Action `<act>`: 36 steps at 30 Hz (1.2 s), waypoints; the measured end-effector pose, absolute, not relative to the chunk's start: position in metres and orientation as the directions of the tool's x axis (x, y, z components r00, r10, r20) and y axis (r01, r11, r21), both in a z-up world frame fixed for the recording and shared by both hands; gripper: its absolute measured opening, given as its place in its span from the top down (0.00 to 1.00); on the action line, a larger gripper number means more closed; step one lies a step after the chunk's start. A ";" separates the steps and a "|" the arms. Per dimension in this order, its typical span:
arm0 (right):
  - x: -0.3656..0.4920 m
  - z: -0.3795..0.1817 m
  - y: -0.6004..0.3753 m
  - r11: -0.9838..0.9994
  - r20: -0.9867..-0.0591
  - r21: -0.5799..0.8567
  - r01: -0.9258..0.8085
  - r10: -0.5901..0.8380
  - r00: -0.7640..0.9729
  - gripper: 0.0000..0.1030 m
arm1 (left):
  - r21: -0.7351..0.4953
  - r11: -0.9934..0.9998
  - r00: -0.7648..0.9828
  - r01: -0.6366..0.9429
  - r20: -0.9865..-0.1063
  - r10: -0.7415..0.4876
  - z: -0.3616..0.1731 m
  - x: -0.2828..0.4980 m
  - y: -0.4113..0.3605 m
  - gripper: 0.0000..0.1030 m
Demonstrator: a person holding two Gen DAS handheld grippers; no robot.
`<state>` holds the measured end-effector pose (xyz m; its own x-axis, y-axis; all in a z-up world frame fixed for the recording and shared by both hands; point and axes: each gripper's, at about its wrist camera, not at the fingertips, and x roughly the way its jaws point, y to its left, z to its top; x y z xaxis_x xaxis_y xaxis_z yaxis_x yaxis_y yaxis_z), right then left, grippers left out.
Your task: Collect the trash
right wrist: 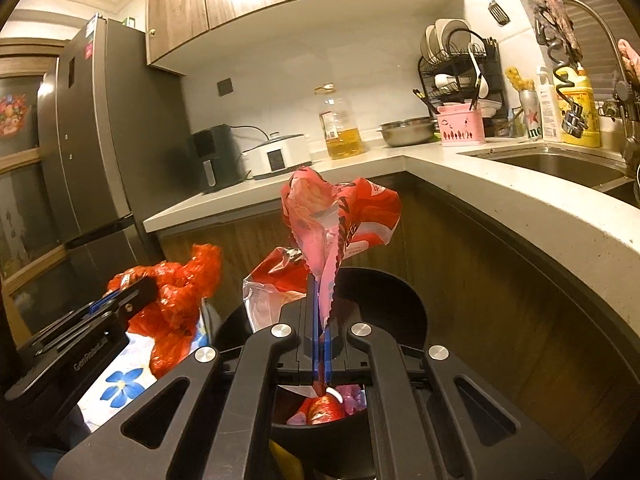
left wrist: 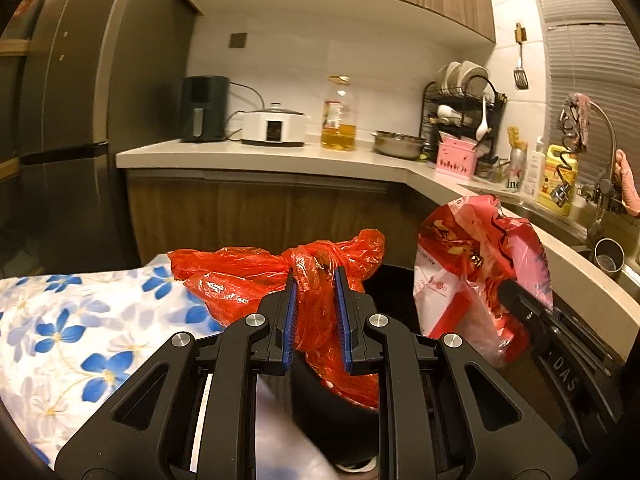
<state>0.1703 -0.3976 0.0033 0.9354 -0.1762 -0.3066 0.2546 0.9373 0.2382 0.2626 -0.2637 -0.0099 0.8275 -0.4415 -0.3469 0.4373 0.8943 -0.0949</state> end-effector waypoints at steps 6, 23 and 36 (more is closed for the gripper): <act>0.175 -0.001 -0.407 0.940 -0.310 0.248 0.233 -0.151 0.939 0.97 | -0.094 0.876 0.807 0.473 -0.353 -0.474 -0.015 0.267 -0.281 0.82; 0.171 -0.007 -0.418 0.923 -0.333 0.289 0.256 -0.153 0.930 0.46 | -0.111 0.885 0.801 0.452 -0.385 -0.458 -0.022 0.270 -0.268 0.39; 0.138 0.013 -0.367 0.951 -0.359 0.166 0.260 -0.188 0.914 0.15 | -0.033 0.962 0.886 0.270 -0.382 -0.261 -0.010 0.220 -0.192 0.25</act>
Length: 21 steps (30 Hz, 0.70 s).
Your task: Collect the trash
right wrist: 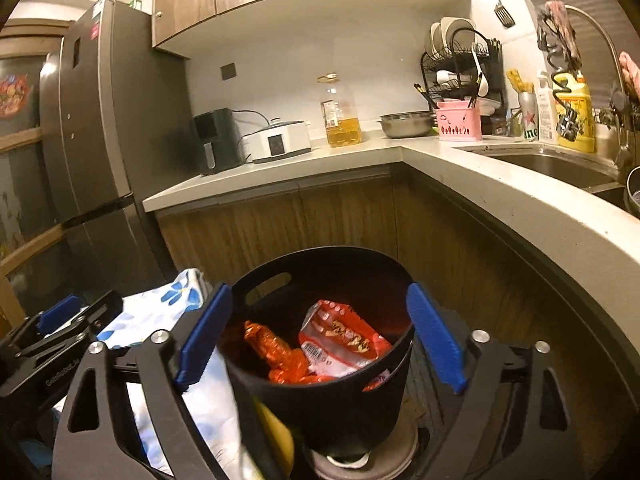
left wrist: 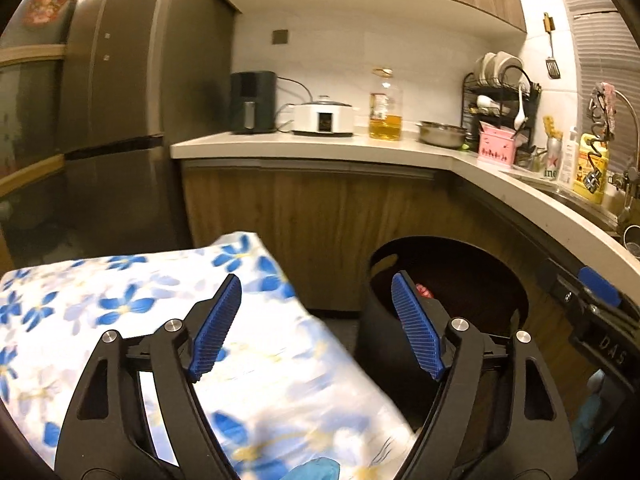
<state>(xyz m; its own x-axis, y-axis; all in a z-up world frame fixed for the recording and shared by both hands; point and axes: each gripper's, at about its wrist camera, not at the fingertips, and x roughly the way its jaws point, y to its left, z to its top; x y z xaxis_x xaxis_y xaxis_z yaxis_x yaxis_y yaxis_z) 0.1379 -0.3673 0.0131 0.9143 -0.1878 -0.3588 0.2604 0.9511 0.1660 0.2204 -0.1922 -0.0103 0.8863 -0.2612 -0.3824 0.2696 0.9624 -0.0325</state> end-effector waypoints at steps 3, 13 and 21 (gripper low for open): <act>0.125 0.018 -0.351 0.956 -0.358 0.134 0.260 -0.198 0.913 0.14 | -0.027 0.971 0.900 0.236 -0.370 -0.229 -0.005 0.201 -0.169 0.21; 0.072 0.038 -0.302 0.961 -0.362 0.070 0.268 -0.226 0.905 0.08 | -0.008 0.984 0.923 0.177 -0.345 -0.169 0.009 0.128 -0.111 0.10; 0.028 0.048 -0.273 0.964 -0.342 0.040 0.264 -0.235 0.910 0.06 | -0.007 0.986 0.919 0.166 -0.363 -0.157 0.007 0.087 -0.082 0.06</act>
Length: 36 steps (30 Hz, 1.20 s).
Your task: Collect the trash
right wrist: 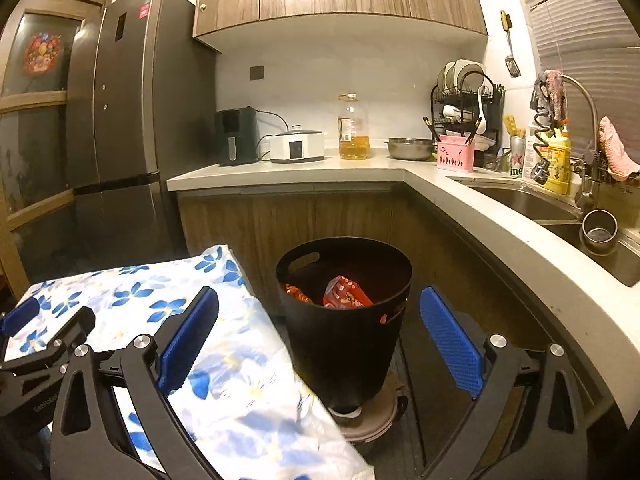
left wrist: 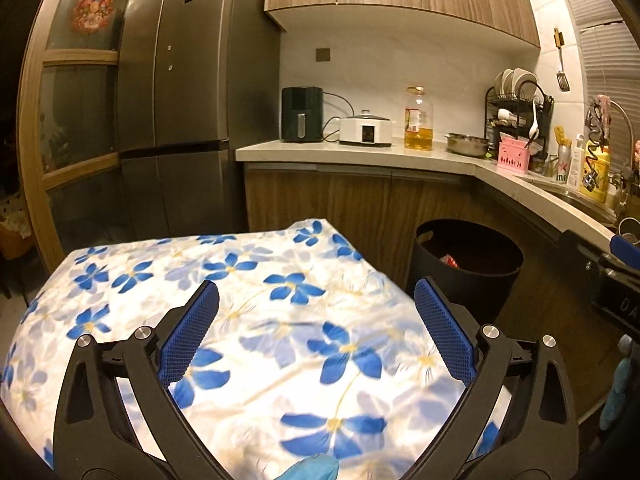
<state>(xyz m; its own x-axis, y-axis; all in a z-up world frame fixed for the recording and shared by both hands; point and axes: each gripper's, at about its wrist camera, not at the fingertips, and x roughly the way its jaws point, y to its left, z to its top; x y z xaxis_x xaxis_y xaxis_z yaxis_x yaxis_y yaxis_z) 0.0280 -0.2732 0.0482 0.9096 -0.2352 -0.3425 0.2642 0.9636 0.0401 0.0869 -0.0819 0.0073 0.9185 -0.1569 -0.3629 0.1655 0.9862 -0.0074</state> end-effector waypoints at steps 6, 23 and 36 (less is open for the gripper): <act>0.007 0.050 -0.257 0.967 -0.341 0.026 0.253 -0.229 0.912 0.06 | -0.007 0.986 0.921 0.164 -0.357 -0.156 0.008 0.061 -0.067 0.06; -0.024 0.050 -0.222 0.977 -0.332 0.005 0.212 -0.198 0.922 0.06 | -0.031 0.991 0.935 0.130 -0.329 -0.133 0.017 0.023 -0.043 0.06; -0.027 0.052 -0.214 0.976 -0.329 0.007 0.216 -0.201 0.922 0.06 | -0.043 0.991 0.938 0.123 -0.322 -0.130 0.020 0.020 -0.041 0.06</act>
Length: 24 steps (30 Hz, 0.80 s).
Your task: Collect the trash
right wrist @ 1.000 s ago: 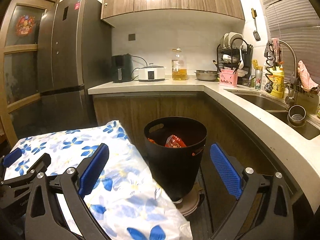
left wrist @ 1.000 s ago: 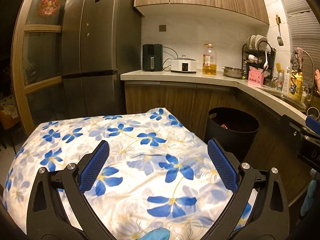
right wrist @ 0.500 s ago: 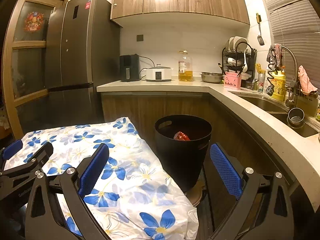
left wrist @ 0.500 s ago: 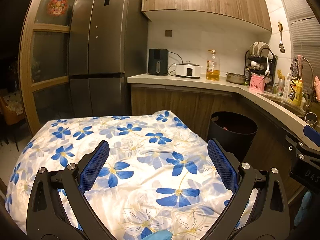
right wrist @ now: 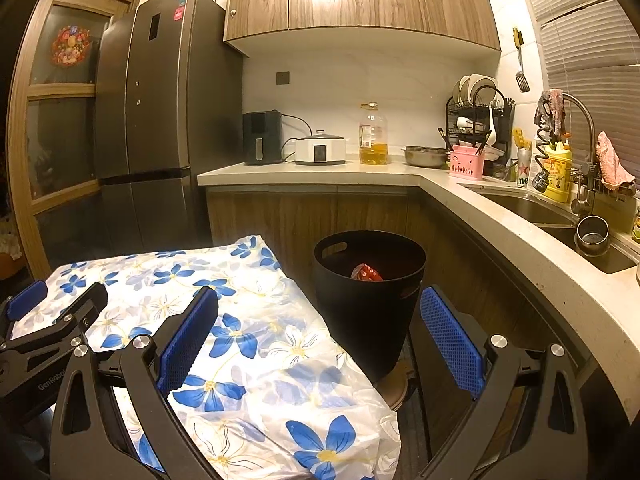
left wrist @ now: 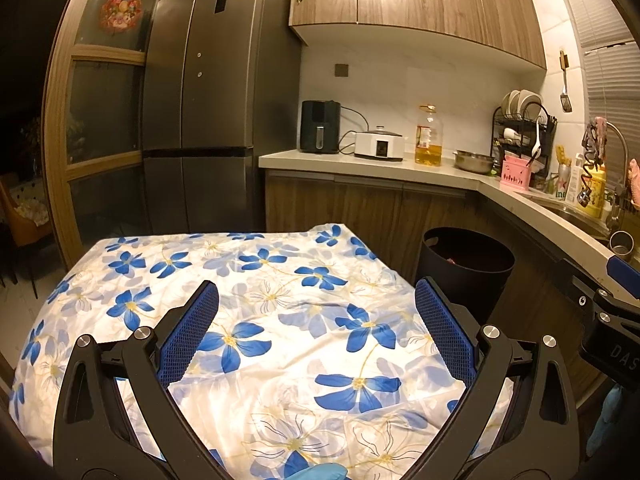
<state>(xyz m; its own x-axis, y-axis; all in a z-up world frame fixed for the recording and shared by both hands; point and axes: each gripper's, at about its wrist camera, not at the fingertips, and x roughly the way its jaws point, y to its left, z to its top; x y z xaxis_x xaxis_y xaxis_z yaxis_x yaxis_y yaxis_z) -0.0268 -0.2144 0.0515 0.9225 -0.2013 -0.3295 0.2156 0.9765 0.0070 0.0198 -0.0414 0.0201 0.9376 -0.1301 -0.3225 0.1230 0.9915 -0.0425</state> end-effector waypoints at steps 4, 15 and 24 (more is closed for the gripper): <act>-0.027 0.051 -0.214 0.977 -0.331 0.007 0.212 -0.198 0.923 0.06 | -0.043 0.991 0.937 0.125 -0.323 -0.132 0.020 0.019 -0.042 0.06; -0.026 0.052 -0.211 0.979 -0.335 0.009 0.201 -0.187 0.923 0.06 | -0.048 0.992 0.937 0.118 -0.326 -0.127 0.019 0.018 -0.042 0.06; -0.025 0.051 -0.210 0.980 -0.336 0.015 0.198 -0.181 0.924 0.06 | -0.049 0.992 0.937 0.115 -0.326 -0.125 0.019 0.017 -0.042 0.06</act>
<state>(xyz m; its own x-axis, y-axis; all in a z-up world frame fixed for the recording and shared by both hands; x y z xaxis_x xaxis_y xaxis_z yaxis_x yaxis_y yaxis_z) -0.0251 -0.2101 0.0510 0.9241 -0.1812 -0.3364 0.1976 0.9802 0.0149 0.0174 -0.0424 0.0193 0.9369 -0.1250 -0.3264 0.1152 0.9921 -0.0493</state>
